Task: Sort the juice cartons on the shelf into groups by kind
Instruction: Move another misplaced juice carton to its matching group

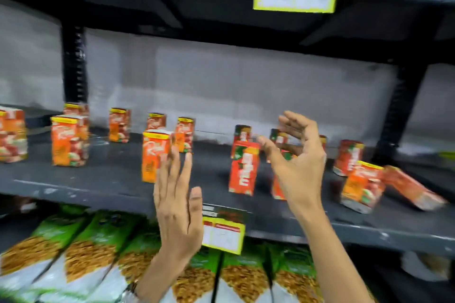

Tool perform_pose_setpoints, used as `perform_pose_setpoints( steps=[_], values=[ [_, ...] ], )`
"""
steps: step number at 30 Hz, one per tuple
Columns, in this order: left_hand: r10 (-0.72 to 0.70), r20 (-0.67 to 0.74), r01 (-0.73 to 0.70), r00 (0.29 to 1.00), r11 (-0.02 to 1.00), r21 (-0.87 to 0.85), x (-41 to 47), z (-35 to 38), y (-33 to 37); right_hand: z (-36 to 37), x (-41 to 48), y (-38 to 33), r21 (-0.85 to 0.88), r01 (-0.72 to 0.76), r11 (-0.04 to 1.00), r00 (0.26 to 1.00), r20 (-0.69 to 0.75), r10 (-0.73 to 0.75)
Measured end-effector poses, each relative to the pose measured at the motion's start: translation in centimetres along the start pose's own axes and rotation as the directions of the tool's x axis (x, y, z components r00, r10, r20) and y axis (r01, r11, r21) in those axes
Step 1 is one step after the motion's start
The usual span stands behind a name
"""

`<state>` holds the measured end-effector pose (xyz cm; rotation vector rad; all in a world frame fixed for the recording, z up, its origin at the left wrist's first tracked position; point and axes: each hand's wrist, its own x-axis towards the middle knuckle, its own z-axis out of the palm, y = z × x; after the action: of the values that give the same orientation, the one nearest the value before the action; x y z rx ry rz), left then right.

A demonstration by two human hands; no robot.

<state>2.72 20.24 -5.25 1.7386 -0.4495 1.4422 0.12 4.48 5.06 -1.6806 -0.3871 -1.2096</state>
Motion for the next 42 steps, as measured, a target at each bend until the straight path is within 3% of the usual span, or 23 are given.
perform_pose_setpoints(
  steps=[4,8,11,16,21,26,30,34,38,42],
  values=[
    [0.061,0.141,-0.048,0.988,0.994,-0.096,-2.8,5.3,5.4,-9.1,0.8,5.6,-0.281,-0.183,0.942,0.981,-0.116,0.156],
    [0.066,0.244,-0.049,0.968,0.996,-0.077,-5.4,8.7,8.6,-15.5,1.1,10.4,-0.511,-0.384,0.769,0.922,-0.166,0.35],
    [0.08,0.338,-0.096,0.938,0.995,0.03,-6.9,10.5,9.5,-17.5,0.8,11.5,-0.457,-0.54,0.707,0.837,-0.204,0.507],
    [0.037,0.42,-0.149,0.907,0.961,0.235,-7.7,12.0,9.6,-18.2,1.1,12.4,-0.362,-0.623,0.693,0.775,-0.168,0.609],
    [0.01,0.451,-0.165,0.892,0.938,0.306,-7.8,12.1,9.9,-18.7,1.0,13.6,-0.117,-0.705,0.699,0.709,-0.127,0.694],
    [0.044,0.349,-0.135,0.936,0.962,0.238,-7.6,10.5,10.0,-18.3,-0.1,11.4,0.013,-0.608,0.794,0.787,-0.119,0.605],
    [0.078,0.163,-0.105,0.984,0.981,0.166,-5.9,6.8,8.2,-17.7,0.0,7.5,0.122,-0.422,0.898,0.895,-0.105,0.434],
    [0.02,0.011,-0.022,1.0,0.98,0.2,-3.5,1.5,3.6,-14.4,0.9,1.7,0.241,-0.249,0.938,0.964,-0.034,0.265],
    [-0.118,-0.156,0.148,0.981,0.968,0.201,-1.4,-3.1,-0.9,-8.3,0.6,-4.3,0.306,-0.13,0.943,0.991,0.069,0.114],
    [-0.251,-0.312,0.32,0.916,0.927,0.197,-0.3,-7.8,-5.4,0.3,-0.5,-6.8,0.382,-0.117,0.917,0.985,0.165,0.057]
  ],
)
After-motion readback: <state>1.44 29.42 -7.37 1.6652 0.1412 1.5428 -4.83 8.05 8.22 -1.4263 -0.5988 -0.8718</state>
